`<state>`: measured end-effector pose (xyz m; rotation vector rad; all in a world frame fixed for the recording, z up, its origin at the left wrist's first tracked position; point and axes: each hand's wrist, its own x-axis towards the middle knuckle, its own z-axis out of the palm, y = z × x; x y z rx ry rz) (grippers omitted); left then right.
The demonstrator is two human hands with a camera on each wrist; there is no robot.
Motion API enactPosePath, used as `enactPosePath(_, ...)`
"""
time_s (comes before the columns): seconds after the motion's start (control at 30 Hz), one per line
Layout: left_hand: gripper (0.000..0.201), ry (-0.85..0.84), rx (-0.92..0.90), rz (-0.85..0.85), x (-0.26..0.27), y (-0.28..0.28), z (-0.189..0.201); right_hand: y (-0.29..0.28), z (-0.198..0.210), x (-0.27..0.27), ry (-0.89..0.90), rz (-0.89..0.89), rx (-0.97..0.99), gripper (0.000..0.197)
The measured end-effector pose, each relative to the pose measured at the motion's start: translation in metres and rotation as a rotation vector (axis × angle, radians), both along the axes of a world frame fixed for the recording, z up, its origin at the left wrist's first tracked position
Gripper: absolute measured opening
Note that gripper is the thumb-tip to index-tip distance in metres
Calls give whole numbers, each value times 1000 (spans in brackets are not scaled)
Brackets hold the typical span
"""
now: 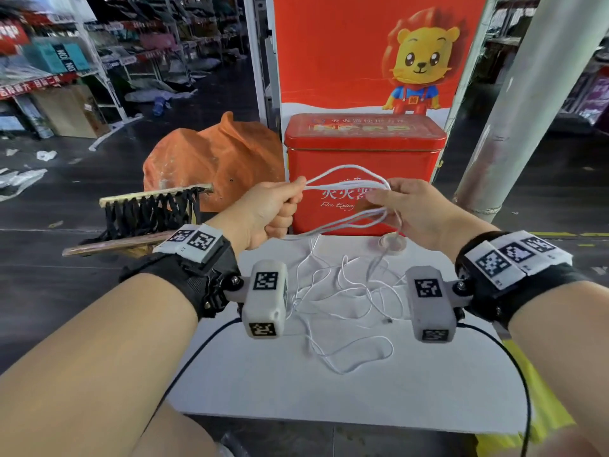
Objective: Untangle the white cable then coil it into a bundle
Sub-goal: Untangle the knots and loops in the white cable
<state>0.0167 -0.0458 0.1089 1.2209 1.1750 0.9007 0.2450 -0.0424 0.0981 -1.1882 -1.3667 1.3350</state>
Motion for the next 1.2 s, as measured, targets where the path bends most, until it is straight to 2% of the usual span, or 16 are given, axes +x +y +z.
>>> enactPosePath(0.03, 40, -23, -3, 23, -1, 1, -3, -3, 3, -3, 148, 52, -2, 2)
enactPosePath(0.1, 41, -88, -33, 44, -2, 2, -9, -9, 10, -10, 327, 113, 24, 9)
enactPosePath(0.2, 41, -226, -88, 44, -3, 2, -11, -11, 13, -20, 397, 83, 50, 27)
enactPosePath(0.27, 40, -306, -81, 38, -6, 2, -6, -11, 11, -20, 331, 42, 14, 32)
enactPosePath(0.4, 41, -416, -86, 19, -9, 1, 2, -7, 6, -20, 110, 20, 52, 19)
enactPosePath(0.47, 43, -422, -108, 1, -8, 0, 2, -4, 7, -20, 36, -32, 83, 25)
enactPosePath(0.6, 43, -391, -150, -68, 1, -4, 3, 2, 10, -19, 10, -204, 75, 31)
enactPosePath(0.77, 45, -291, -195, -88, 6, -2, 3, 6, 9, -19, 16, -241, 44, 32)
enactPosePath(0.87, 39, -261, -274, -167, 6, -1, 5, 9, 7, -17, 39, -230, 0, 23)
enactPosePath(0.93, 44, -140, -235, -189, 9, -2, 5, 10, 6, -16, 64, -230, -22, 15)
enactPosePath(1.03, 44, -31, -94, -115, 14, 0, 6, 13, 2, -10, 30, -206, -16, 19)
enactPosePath(1.2, 43, -214, -11, 93, -3, 8, 13, 12, 0, 15, -181, -42, -17, 26)
